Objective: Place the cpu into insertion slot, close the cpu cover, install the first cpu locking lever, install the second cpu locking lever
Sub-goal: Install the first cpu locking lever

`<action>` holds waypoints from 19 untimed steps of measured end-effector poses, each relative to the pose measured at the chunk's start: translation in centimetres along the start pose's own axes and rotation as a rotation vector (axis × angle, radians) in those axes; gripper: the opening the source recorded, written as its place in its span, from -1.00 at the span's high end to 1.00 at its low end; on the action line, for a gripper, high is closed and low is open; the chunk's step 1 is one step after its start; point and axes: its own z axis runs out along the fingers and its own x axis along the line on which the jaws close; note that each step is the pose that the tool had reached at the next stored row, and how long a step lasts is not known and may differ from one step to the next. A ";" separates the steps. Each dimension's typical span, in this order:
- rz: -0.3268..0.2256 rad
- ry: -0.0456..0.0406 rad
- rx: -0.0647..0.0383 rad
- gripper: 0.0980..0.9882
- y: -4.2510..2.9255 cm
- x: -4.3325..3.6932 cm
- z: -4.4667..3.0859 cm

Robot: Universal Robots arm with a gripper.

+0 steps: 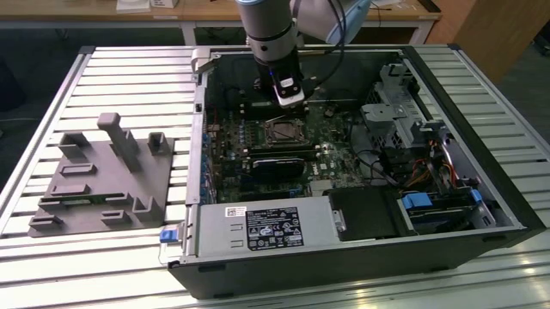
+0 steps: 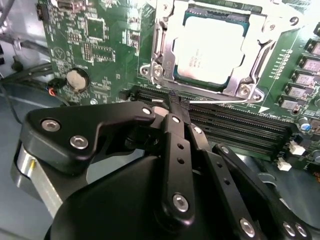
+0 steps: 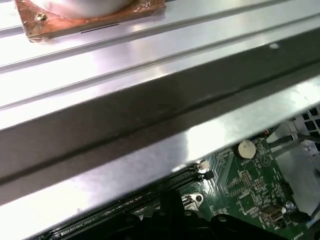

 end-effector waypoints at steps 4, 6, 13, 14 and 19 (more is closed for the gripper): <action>-0.030 0.0043 -0.001 0.98 0.14 0.18 0.09; -0.041 0.0037 0.005 0.98 0.14 0.25 0.14; -0.070 -0.0022 0.029 0.98 0.25 0.54 0.31; -0.073 -0.0017 0.029 0.98 0.32 0.58 0.32; -0.077 -0.0026 0.032 0.98 0.62 0.73 0.43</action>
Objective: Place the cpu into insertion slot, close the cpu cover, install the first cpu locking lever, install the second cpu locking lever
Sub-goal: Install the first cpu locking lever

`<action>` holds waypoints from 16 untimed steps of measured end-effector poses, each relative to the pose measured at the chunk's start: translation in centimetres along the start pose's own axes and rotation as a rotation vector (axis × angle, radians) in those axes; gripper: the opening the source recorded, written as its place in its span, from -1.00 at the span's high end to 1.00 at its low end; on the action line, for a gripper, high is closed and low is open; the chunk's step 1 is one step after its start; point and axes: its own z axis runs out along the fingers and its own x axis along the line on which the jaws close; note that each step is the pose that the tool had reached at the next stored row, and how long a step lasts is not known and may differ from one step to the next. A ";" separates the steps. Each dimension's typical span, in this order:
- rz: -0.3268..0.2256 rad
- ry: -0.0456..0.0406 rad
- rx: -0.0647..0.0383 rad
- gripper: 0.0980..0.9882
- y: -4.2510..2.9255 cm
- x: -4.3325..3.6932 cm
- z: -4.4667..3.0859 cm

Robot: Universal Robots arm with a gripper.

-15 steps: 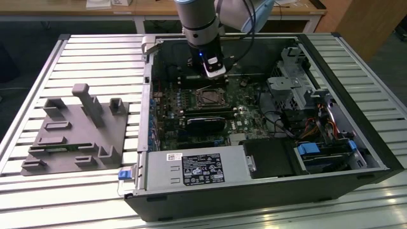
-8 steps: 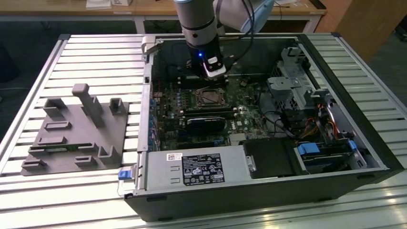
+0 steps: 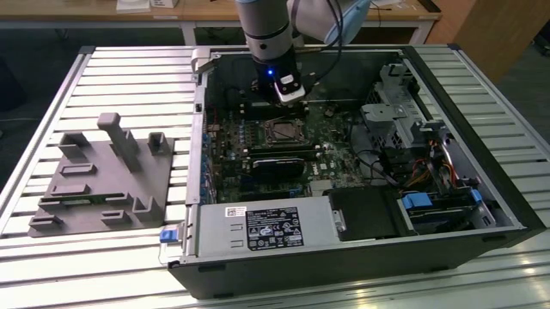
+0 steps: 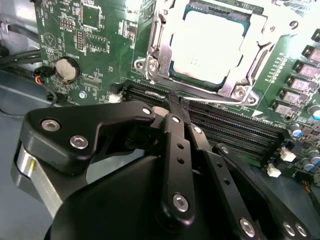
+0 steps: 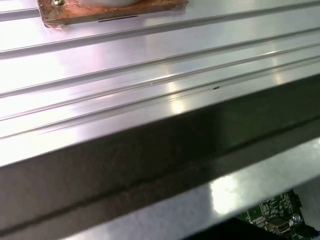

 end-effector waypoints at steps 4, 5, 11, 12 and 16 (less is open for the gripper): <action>-0.002 -0.0032 0.009 0.98 -0.01 0.02 0.09; -0.002 -0.0035 0.009 0.98 -0.01 0.03 0.14; 0.002 -0.0044 0.011 0.98 -0.07 0.10 0.43; 0.002 -0.0046 0.012 0.98 -0.08 0.11 0.48; 0.004 -0.0051 0.013 0.98 -0.11 0.15 0.71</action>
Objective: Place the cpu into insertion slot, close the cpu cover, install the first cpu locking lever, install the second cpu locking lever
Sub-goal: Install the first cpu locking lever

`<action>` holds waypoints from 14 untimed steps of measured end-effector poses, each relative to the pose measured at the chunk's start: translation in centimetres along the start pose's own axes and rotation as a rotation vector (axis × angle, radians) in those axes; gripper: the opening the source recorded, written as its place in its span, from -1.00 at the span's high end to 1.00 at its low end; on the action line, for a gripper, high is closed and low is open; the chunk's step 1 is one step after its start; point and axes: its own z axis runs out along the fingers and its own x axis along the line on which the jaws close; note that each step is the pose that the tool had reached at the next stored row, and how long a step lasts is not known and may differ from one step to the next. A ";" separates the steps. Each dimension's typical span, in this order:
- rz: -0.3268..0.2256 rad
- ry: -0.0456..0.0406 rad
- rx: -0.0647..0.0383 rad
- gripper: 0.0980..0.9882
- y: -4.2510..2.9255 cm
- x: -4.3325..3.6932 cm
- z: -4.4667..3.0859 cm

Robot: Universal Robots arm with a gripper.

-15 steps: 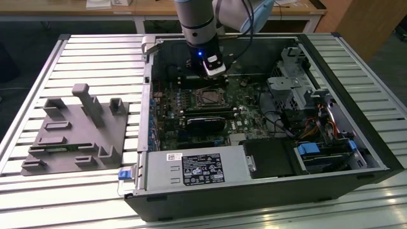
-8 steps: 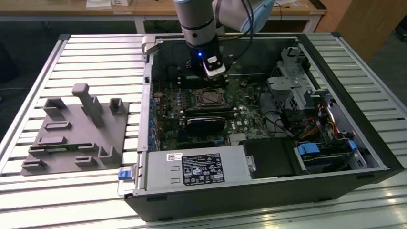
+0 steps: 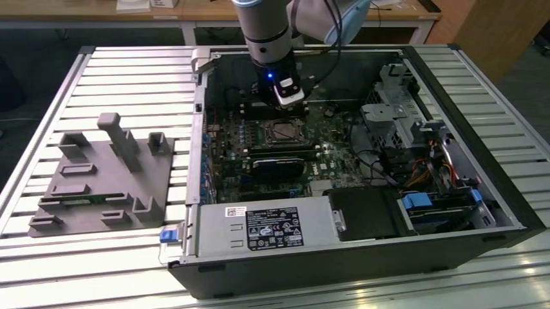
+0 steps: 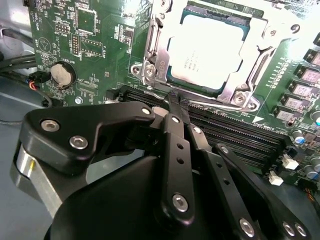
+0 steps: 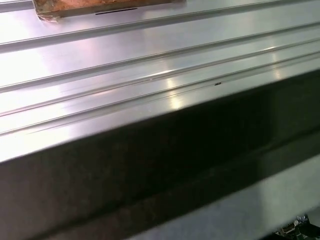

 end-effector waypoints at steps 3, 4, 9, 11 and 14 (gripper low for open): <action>0.001 -0.0004 0.001 0.98 -0.03 0.04 0.18; 0.002 -0.0004 0.001 0.98 -0.05 0.05 0.23; 0.004 -0.0012 0.002 0.98 -0.12 0.09 0.48; 0.004 -0.0011 0.002 0.98 -0.15 0.10 0.55; 0.005 -0.0001 0.000 0.98 -0.17 0.11 0.58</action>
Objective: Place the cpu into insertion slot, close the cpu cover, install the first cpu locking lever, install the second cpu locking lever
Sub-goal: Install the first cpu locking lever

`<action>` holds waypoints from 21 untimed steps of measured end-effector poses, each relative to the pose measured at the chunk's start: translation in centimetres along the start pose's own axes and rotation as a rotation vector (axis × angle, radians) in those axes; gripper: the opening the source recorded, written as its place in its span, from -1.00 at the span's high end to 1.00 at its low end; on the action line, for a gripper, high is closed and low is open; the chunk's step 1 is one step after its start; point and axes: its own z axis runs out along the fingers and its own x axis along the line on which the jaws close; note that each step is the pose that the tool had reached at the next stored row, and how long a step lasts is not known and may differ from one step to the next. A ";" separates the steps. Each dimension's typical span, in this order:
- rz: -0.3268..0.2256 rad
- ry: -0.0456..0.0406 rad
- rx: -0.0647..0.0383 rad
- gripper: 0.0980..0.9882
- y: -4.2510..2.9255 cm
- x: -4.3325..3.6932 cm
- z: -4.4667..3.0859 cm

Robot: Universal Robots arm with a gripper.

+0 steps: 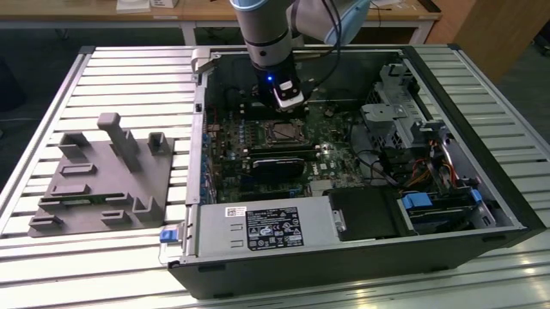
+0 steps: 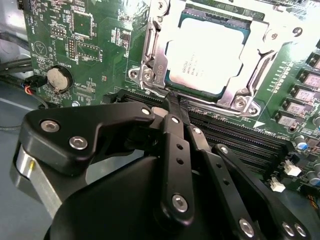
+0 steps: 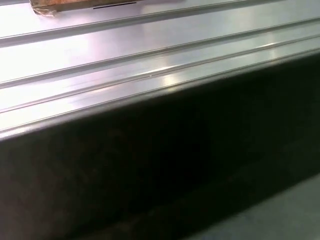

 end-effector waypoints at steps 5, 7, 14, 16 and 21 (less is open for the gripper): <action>0.002 0.0040 -0.013 0.98 0.02 0.00 0.01; 0.003 0.0036 -0.014 0.98 0.05 -0.03 -0.08; 0.002 0.0017 -0.014 0.98 0.30 -0.38 -1.75; 0.002 0.0012 -0.014 0.98 0.36 -0.46 -2.13; 0.002 0.0010 -0.014 0.98 0.37 -0.48 -2.19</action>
